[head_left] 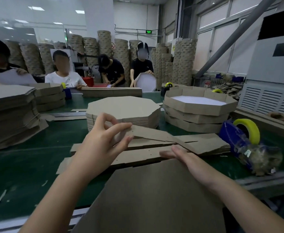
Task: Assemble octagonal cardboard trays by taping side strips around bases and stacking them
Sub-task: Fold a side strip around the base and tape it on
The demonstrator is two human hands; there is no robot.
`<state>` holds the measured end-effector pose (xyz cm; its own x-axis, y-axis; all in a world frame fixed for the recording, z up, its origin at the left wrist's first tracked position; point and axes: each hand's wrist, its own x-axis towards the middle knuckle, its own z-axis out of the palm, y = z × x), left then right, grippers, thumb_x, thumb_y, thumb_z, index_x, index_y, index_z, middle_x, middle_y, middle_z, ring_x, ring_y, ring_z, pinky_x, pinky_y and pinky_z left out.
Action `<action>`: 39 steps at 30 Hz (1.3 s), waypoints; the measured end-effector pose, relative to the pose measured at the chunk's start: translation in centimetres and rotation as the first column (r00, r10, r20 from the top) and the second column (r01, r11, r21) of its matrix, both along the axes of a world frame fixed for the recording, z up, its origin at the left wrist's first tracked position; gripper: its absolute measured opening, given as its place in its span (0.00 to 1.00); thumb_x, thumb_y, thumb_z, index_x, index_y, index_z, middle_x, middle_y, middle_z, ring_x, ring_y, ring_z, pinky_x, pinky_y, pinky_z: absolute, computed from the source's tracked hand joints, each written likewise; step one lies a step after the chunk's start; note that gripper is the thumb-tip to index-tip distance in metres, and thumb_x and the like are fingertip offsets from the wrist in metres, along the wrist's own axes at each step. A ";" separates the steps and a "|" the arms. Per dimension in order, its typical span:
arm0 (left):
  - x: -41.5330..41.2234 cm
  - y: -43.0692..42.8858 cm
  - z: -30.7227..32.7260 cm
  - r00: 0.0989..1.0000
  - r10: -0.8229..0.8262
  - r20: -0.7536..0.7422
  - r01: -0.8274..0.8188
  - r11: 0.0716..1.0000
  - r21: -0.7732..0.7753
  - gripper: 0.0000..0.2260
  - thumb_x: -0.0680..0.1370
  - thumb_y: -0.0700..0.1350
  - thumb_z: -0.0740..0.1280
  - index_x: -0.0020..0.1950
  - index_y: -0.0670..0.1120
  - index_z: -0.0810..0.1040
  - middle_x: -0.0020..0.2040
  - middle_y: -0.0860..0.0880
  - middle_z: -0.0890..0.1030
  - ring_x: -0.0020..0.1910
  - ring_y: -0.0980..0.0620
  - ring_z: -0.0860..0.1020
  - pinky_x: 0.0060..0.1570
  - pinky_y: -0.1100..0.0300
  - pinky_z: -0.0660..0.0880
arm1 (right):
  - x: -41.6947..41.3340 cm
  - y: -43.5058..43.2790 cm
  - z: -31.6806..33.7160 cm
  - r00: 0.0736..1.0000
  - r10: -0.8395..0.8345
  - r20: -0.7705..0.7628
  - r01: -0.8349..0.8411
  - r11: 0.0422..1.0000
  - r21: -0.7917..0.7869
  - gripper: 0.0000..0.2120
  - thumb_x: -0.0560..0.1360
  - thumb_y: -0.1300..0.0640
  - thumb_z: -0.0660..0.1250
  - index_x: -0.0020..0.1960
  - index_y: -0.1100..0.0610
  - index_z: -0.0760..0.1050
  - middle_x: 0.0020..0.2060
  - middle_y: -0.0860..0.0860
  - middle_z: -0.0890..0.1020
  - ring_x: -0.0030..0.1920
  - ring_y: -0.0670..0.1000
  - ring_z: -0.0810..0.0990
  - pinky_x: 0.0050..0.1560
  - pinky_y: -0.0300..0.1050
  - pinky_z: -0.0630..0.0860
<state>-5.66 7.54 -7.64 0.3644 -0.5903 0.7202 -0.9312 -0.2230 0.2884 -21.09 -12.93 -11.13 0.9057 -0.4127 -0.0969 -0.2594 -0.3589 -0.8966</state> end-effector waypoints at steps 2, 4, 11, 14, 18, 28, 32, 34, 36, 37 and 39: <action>-1.3 -0.1 0.8 0.999 -0.033 0.035 0.035 0.997 -0.065 0.18 0.77 0.59 0.63 0.60 0.50 0.80 0.54 0.51 0.68 0.44 0.53 0.73 0.42 0.54 0.76 | 0.0 0.4 0.4 0.998 0.003 0.070 -0.004 1.000 0.011 0.26 0.70 0.28 0.49 0.61 0.34 0.73 0.63 0.36 0.76 0.65 0.39 0.71 0.69 0.44 0.60; -2.3 -0.1 1.2 0.997 -0.061 0.052 0.066 0.993 -0.097 0.18 0.77 0.59 0.63 0.60 0.51 0.80 0.54 0.52 0.68 0.45 0.52 0.74 0.42 0.55 0.76 | -0.2 0.5 0.8 0.986 -0.077 0.148 0.073 0.997 0.028 0.24 0.66 0.25 0.49 0.55 0.33 0.70 0.64 0.41 0.77 0.65 0.46 0.73 0.70 0.48 0.61; -3.3 0.3 0.6 0.984 -0.137 0.116 0.137 0.990 0.008 0.21 0.76 0.58 0.66 0.63 0.48 0.79 0.56 0.47 0.71 0.46 0.51 0.75 0.40 0.55 0.77 | -2.3 1.3 3.3 0.790 -0.217 0.573 0.256 0.967 0.013 0.11 0.77 0.37 0.57 0.51 0.32 0.78 0.53 0.35 0.82 0.56 0.37 0.78 0.61 0.35 0.71; -3.2 0.3 -0.2 0.977 -0.175 0.123 0.166 0.983 0.079 0.22 0.73 0.51 0.72 0.67 0.52 0.76 0.59 0.50 0.70 0.50 0.55 0.73 0.42 0.55 0.78 | -3.9 1.0 4.7 0.721 -0.227 0.655 0.320 0.947 -0.025 0.23 0.74 0.42 0.57 0.69 0.39 0.70 0.58 0.40 0.81 0.61 0.41 0.76 0.64 0.41 0.70; -3.3 -0.3 -0.7 0.977 -0.171 0.126 0.155 0.979 0.130 0.33 0.69 0.37 0.74 0.71 0.57 0.70 0.58 0.55 0.71 0.52 0.56 0.73 0.43 0.51 0.78 | -6.4 0.4 5.6 0.680 -0.291 0.673 0.469 0.878 -0.094 0.30 0.73 0.40 0.56 0.73 0.48 0.68 0.64 0.45 0.77 0.59 0.37 0.75 0.58 0.28 0.68; -5.2 -3.0 -1.4 0.951 -0.047 0.305 -0.010 0.983 0.184 0.27 0.68 0.40 0.76 0.66 0.51 0.77 0.48 0.51 0.80 0.43 0.46 0.78 0.37 0.54 0.74 | -11.8 -2.3 2.0 0.543 -0.634 0.551 0.665 0.725 0.179 0.12 0.78 0.48 0.63 0.42 0.52 0.81 0.38 0.44 0.85 0.38 0.42 0.80 0.37 0.36 0.74; -6.2 -4.5 -2.1 0.979 0.026 0.203 -0.072 0.972 0.225 0.21 0.77 0.50 0.66 0.70 0.61 0.71 0.55 0.56 0.76 0.54 0.51 0.74 0.41 0.57 0.72 | -12.6 -4.2 -1.5 0.555 -0.761 0.334 0.597 0.645 0.477 0.11 0.81 0.54 0.59 0.55 0.56 0.78 0.41 0.51 0.86 0.41 0.51 0.84 0.41 0.46 0.78; -6.7 -5.5 -2.6 0.982 0.068 0.177 -0.110 0.964 0.241 0.19 0.79 0.51 0.62 0.70 0.63 0.68 0.56 0.57 0.75 0.57 0.53 0.73 0.41 0.57 0.72 | -12.9 -4.8 -3.0 0.615 -0.761 0.204 0.578 0.612 0.540 0.14 0.82 0.52 0.58 0.56 0.58 0.79 0.48 0.54 0.85 0.39 0.52 0.83 0.39 0.46 0.77; -7.2 -6.4 -2.9 0.986 0.091 0.141 -0.121 0.968 0.220 0.19 0.79 0.51 0.62 0.70 0.62 0.70 0.56 0.57 0.75 0.56 0.53 0.73 0.39 0.57 0.72 | -12.9 -5.1 -4.0 0.692 -0.714 0.107 0.566 0.628 0.534 0.20 0.82 0.48 0.56 0.54 0.60 0.81 0.49 0.52 0.86 0.39 0.52 0.83 0.38 0.45 0.75; -7.4 -6.8 -3.1 0.986 0.107 0.131 -0.133 0.968 0.213 0.18 0.79 0.51 0.62 0.69 0.62 0.70 0.55 0.57 0.75 0.56 0.53 0.73 0.38 0.58 0.71 | -12.9 -5.3 -4.2 0.724 -0.686 0.069 0.564 0.647 0.513 0.23 0.82 0.46 0.55 0.52 0.60 0.82 0.48 0.51 0.86 0.39 0.52 0.83 0.38 0.45 0.75; -7.7 -7.2 -3.4 0.983 0.144 0.110 -0.164 0.964 0.209 0.18 0.79 0.50 0.63 0.68 0.61 0.72 0.55 0.56 0.76 0.55 0.53 0.74 0.36 0.58 0.70 | -12.9 -5.6 -4.4 0.772 -0.636 0.004 0.561 0.684 0.466 0.27 0.82 0.43 0.53 0.50 0.61 0.83 0.46 0.51 0.86 0.39 0.53 0.83 0.37 0.44 0.74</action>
